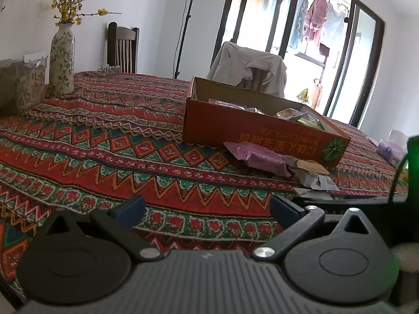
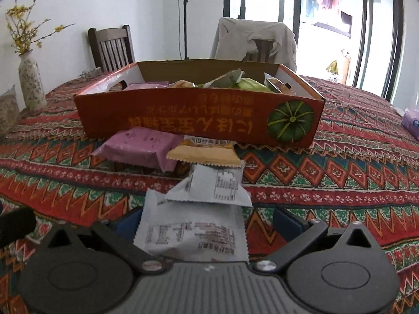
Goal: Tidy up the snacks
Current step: 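Grasp a white wrapper from the pile with the right gripper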
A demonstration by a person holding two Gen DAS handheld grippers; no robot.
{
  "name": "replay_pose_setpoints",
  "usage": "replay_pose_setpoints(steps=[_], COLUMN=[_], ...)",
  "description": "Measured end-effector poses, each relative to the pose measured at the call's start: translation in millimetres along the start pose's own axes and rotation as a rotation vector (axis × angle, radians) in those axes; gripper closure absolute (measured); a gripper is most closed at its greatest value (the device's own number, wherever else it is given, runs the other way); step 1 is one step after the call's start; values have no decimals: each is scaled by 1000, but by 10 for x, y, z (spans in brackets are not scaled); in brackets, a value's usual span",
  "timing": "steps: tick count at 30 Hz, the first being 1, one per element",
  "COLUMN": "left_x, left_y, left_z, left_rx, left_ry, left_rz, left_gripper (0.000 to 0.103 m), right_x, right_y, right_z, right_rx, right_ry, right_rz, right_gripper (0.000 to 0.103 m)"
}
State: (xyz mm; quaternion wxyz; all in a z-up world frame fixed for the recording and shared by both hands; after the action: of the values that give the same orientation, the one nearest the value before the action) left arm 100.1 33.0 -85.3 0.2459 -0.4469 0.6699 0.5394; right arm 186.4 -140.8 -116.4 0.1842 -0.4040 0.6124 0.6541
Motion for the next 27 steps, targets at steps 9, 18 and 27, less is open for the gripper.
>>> replay_pose_setpoints(steps=[9,18,27], left_x=[21,35,54], left_y=[-58,-55,-28], left_z=[-106,-180,-275], left_rx=[11,-1,1], left_ry=[-9,-40,-63], left_rz=[22,29,27], left_gripper=[0,0,0], right_x=[128,219,223], right_y=[160,327,405], right_z=[-84,-211,-210], right_rx=[-31,-56,-90], right_ry=[24,41,68], right_rz=[-30,-98,-135], right_gripper=[1,36,92])
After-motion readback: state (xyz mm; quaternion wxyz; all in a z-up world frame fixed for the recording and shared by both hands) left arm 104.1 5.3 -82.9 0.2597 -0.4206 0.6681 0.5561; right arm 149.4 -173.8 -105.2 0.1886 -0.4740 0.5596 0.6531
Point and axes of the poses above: each gripper's, at about its wrist camera, not at the fingertips, and y roughly against the way its jaws point, z to its left, x to its underside, the point moved 10 cm from there along -y, roughly the way its jaws point, and after that the axes turned 7 degrees about y, right-handed, at the moved point
